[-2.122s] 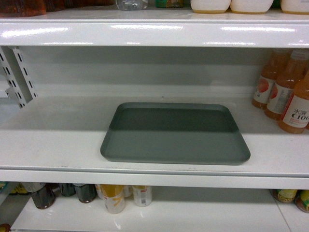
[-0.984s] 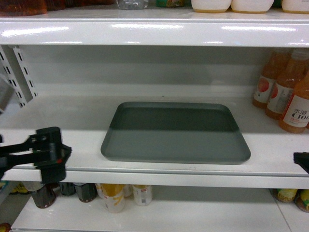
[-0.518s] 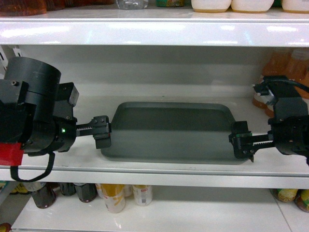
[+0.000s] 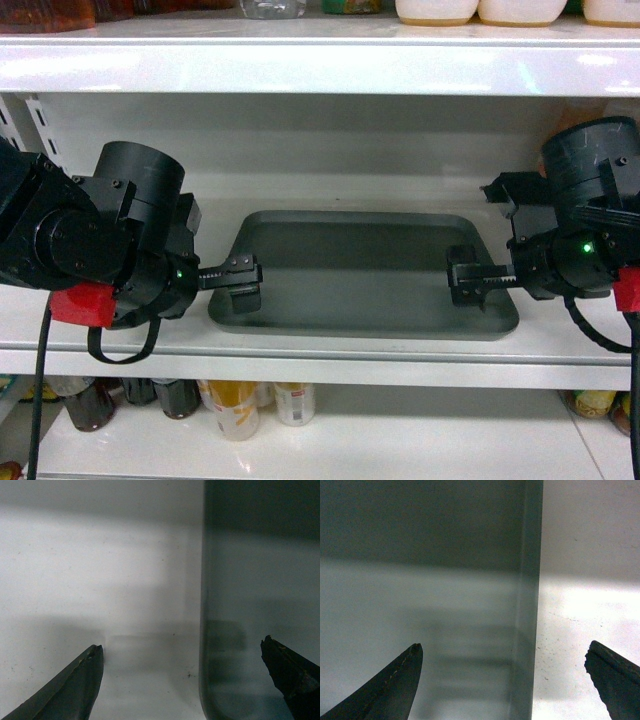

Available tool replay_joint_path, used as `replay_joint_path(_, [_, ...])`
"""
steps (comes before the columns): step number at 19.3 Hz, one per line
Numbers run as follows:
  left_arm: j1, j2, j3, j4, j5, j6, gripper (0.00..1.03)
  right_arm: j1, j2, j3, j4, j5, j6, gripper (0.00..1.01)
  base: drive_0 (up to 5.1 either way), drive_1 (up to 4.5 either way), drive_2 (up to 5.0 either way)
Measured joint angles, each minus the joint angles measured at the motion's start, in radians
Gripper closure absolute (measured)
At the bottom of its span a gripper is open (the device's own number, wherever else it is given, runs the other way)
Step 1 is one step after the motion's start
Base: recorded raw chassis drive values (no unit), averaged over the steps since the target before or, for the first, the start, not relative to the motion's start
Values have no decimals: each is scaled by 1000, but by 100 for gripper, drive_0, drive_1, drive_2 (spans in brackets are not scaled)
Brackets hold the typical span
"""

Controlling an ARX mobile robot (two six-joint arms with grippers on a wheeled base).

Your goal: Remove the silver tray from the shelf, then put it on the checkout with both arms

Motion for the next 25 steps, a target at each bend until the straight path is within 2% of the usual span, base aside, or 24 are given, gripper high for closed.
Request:
replay_joint_path(2, [3,7,6,-3,-3,-5,5,0,36,38,-32,8,2,3,0,0,0])
replay_joint_path(3, [5,13,11,-6,-4,-8,5,0,51,49,-41,16,7,7,0,0,0])
replay_joint_path(8, [13,36,38,-19,-3,-9,5,2,60,50,-43,29,11,49,0,0,0])
replay_joint_path(9, [13,42,46,-28,-3,-9,11,2,60,50,-44,29,11,56,0,0,0])
replay_joint_path(12, [19,52,51,-29,1,-10,39,1,60,50,-51,32,11,85,0,0,0])
replay_joint_path(13, [19,53,52,-24,8,-21,48,1,60,50,-51,33,15,94,0,0,0])
replay_joint_path(14, [21,55,52,-18,17,-36,55,1,60,50,-50,28,24,98,0,0,0])
replay_joint_path(16, [21,57,50,-5,44,-62,67,1,60,50,-47,24,37,99,0,0,0])
replay_joint_path(19, [19,59,40,20,81,-106,90,1,60,47,-41,24,42,99,0,0,0])
replay_joint_path(20, [18,45,7,53,112,-107,100,0,59,26,-11,27,44,99,0,0,0])
replay_joint_path(25, [-4,-35,-111,96,88,-108,100,1,-26,-108,50,24,45,99,0,0,0])
